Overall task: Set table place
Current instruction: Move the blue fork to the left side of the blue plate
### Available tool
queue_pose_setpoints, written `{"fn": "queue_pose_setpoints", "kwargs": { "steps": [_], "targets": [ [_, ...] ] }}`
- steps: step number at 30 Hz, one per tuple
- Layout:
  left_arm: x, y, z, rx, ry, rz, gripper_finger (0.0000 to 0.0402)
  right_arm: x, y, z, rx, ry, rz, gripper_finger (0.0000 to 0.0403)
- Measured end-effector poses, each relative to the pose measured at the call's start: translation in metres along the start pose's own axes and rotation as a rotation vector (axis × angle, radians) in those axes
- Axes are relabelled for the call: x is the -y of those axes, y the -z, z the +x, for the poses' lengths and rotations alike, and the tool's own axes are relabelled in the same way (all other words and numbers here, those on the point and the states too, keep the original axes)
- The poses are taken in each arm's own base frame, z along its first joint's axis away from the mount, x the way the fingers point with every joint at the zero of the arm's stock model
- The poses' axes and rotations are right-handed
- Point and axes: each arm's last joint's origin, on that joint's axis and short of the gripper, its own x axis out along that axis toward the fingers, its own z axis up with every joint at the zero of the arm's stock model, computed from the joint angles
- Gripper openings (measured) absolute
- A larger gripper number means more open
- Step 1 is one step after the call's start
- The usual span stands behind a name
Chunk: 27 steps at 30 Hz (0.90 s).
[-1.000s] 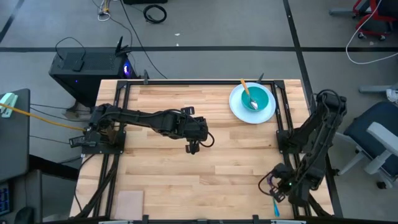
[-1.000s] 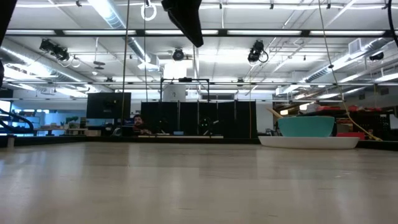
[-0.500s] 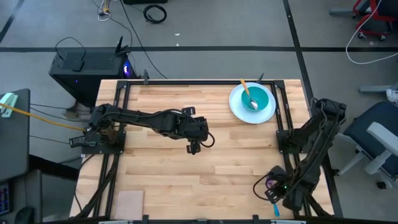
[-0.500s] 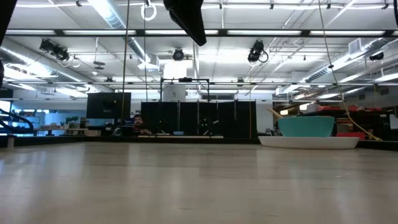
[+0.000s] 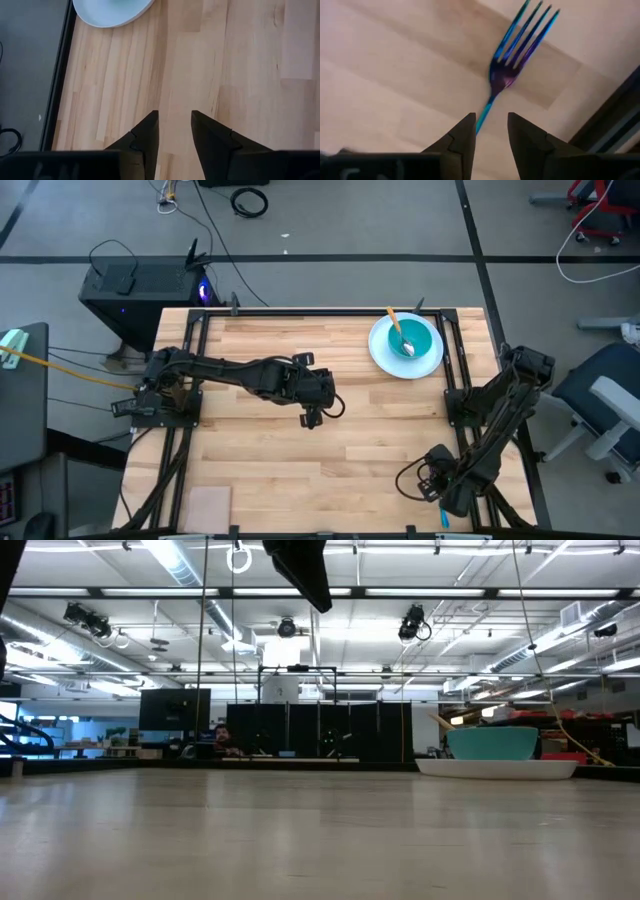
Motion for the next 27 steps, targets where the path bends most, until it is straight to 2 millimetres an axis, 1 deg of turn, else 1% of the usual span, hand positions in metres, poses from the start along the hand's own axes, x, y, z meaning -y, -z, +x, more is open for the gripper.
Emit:
{"fn": "queue_pose_setpoints", "kwargs": {
  "steps": [6, 13, 21, 27],
  "targets": [
    [0.003, 0.0, -0.002, 0.003, 0.005, 0.005, 0.0124, 0.004, -0.004, 0.011, 0.01, 0.013, -0.016, 0.012],
    [0.005, 0.0, -0.002, 0.005, 0.008, 0.009, 0.013, 0.006, -0.005, 0.01, -0.004, -0.009, 0.006, 0.0119],
    [0.005, 0.0, -0.002, 0.005, 0.008, 0.007, 0.0123, 0.004, -0.003, 0.016, -0.02, 0.028, 0.008, 0.0119],
    [0.005, 0.0, -0.002, 0.005, 0.008, 0.006, 0.0123, 0.002, -0.003, 0.016, -0.031, 0.026, 0.001, 0.0119]
  ]
}}
